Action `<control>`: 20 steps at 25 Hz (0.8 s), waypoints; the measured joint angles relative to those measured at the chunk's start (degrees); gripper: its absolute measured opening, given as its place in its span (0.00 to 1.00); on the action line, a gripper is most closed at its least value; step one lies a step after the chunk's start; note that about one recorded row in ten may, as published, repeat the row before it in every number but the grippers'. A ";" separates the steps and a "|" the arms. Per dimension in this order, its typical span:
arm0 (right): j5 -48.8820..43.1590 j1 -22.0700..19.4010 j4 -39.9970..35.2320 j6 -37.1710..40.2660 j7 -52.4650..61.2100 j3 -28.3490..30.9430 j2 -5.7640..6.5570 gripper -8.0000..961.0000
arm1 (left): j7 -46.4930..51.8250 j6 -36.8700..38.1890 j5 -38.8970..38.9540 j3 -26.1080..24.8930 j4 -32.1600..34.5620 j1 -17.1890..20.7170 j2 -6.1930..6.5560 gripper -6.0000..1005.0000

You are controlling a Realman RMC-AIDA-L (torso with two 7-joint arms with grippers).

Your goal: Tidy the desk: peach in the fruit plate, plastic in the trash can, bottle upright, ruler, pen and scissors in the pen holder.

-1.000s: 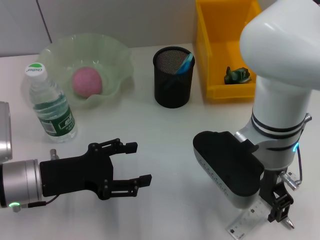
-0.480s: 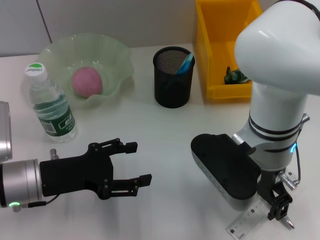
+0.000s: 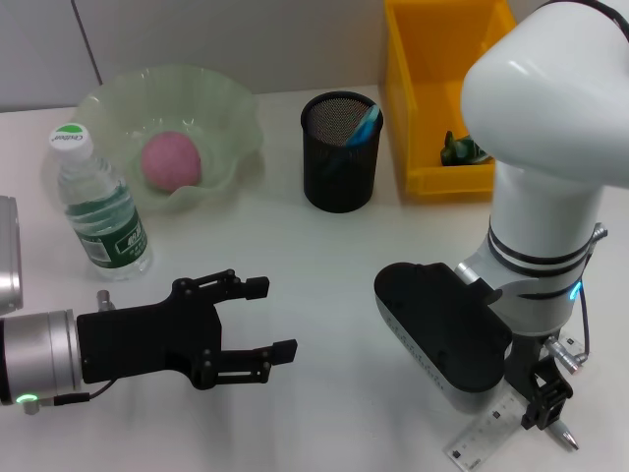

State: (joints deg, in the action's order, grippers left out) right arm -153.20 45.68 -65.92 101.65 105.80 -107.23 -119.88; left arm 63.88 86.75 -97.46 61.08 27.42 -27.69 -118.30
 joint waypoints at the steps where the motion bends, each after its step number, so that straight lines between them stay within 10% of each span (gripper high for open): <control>1: 0.00 -0.01 0.00 -0.05 0.01 0.00 0.00 0.61 | 0.01 0.00 0.00 -0.03 0.00 0.00 0.00 0.86; 20: 0.01 0.08 -0.43 -0.14 0.80 -1.02 0.00 0.61 | 0.02 0.00 -0.01 -0.70 0.00 0.16 0.09 0.86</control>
State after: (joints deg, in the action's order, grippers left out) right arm -153.19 45.76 -66.35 101.50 106.60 -108.24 -119.88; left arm 63.90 86.75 -97.47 60.38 27.42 -27.53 -118.21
